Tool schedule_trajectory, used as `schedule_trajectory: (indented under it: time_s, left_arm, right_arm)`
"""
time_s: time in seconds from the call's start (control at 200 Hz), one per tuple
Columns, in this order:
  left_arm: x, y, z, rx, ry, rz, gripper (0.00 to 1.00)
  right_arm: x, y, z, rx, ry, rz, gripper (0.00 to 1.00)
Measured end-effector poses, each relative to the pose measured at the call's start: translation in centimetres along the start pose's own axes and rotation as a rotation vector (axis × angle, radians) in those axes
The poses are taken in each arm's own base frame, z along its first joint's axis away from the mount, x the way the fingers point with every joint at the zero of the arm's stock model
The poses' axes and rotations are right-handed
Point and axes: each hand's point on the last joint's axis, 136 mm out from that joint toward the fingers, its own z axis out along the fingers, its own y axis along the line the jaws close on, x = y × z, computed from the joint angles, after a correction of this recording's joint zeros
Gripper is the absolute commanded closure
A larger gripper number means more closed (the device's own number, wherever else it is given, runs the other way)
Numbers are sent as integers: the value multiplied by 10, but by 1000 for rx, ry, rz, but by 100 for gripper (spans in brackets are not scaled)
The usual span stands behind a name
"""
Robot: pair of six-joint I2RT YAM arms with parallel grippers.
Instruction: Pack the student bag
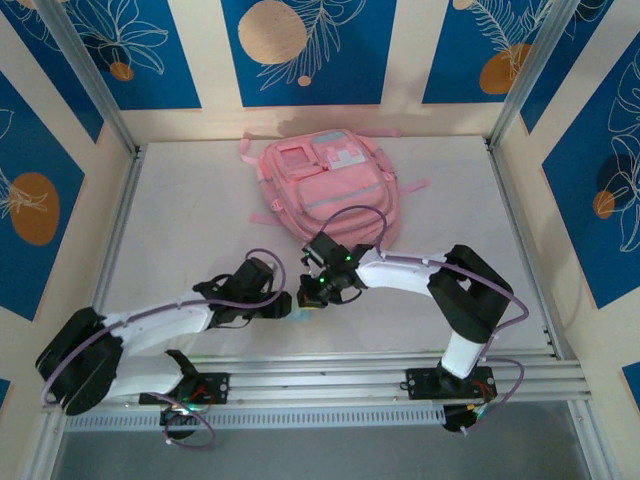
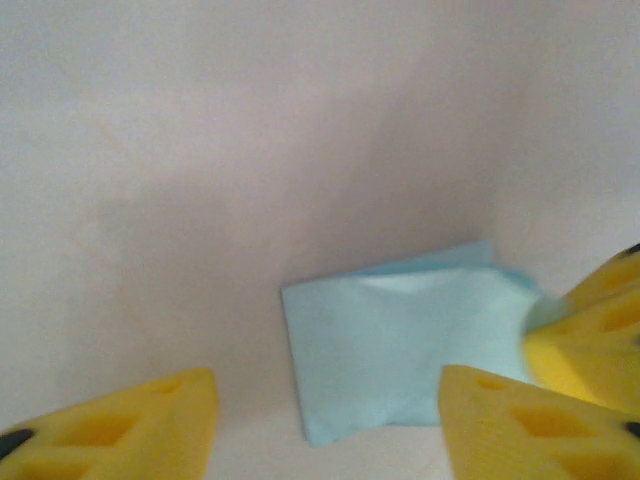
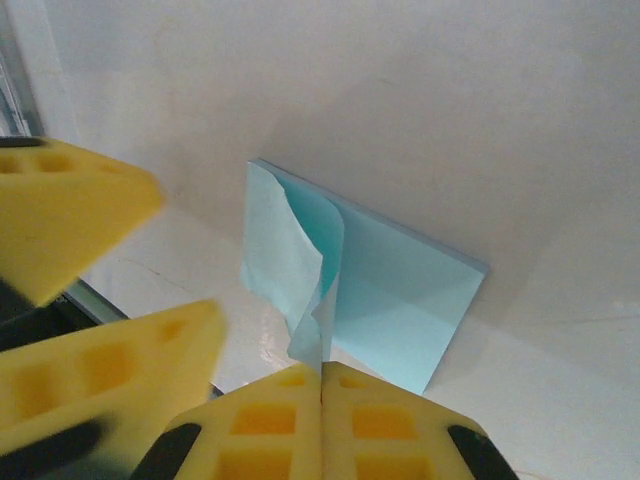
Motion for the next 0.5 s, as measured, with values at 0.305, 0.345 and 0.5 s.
schedule_trajectory:
  time_s: [0.305,0.345,0.5]
  left_arm:
    - [-74,-5,-52,111,-331,-94,25]
    - [-79,-4,-53,121,-342,-109,25]
    - [-93,-14,-49,209,-354,-158,27]
  right_arm:
    - [-30,23,-61,-182,-102,-70,100]
    - [-34,26,-70,-210,-117,-78,100]
    - [-45,33,-100,-293,-161,-98,100]
